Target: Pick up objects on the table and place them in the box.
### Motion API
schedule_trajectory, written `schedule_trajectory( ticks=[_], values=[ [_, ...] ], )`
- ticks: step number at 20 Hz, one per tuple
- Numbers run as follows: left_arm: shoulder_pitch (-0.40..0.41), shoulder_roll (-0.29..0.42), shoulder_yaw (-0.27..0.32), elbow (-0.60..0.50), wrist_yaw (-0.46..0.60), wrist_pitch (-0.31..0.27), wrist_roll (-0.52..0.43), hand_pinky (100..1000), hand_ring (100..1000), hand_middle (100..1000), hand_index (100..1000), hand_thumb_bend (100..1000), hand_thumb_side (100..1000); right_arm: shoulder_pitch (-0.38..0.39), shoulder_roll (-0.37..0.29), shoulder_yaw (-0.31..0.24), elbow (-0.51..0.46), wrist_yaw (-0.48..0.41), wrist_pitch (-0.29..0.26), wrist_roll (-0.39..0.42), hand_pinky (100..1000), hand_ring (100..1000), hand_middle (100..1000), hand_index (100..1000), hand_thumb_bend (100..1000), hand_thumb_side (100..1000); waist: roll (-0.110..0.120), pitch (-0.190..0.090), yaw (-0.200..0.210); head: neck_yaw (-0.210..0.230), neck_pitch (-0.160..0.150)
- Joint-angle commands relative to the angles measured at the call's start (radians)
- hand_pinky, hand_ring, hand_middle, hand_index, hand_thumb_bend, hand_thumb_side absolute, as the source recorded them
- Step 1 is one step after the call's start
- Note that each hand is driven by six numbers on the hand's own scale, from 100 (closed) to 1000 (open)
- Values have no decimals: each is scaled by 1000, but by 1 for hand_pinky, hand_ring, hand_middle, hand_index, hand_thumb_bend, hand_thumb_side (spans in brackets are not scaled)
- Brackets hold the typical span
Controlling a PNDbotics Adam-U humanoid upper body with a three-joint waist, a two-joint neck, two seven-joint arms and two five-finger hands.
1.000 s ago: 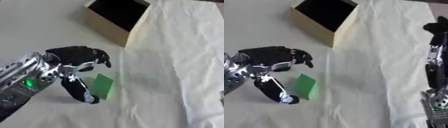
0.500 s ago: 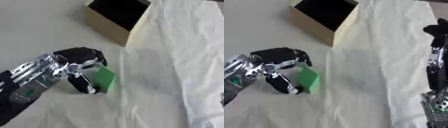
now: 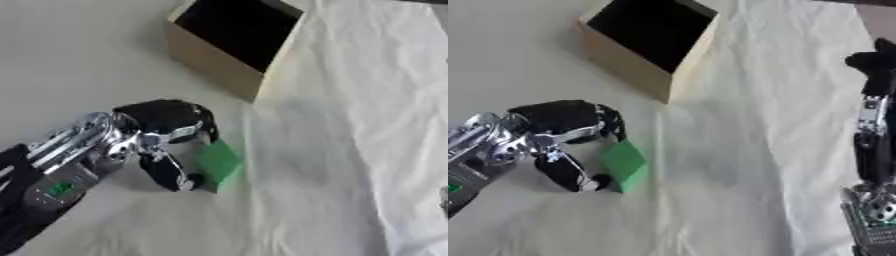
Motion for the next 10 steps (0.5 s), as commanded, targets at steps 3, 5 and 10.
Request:
schedule_trajectory(
  ticks=[3, 5, 10],
  values=[
    [-15, -4, -7, 2, -12, -57, -17, 657, 777, 840, 854, 503, 164, -1, -6, -6, -15, -8, 5, 2, 804, 696, 631, 817, 100, 771, 2, -18, -5, 1, -9],
    [-18, -10, -9, 14, -18, -73, -35, 668, 792, 853, 878, 538, 178, -1, -5, -6, -15, -8, 5, 3, 804, 696, 631, 818, 100, 772, 2, -18, -5, 1, -9],
    [-27, -11, -5, 18, -106, -99, -47, 743, 865, 883, 937, 670, 229, 0, -4, -7, -15, -8, 4, 4, 804, 696, 630, 817, 100, 772, 3, -18, -4, -3, -7]
  ],
)
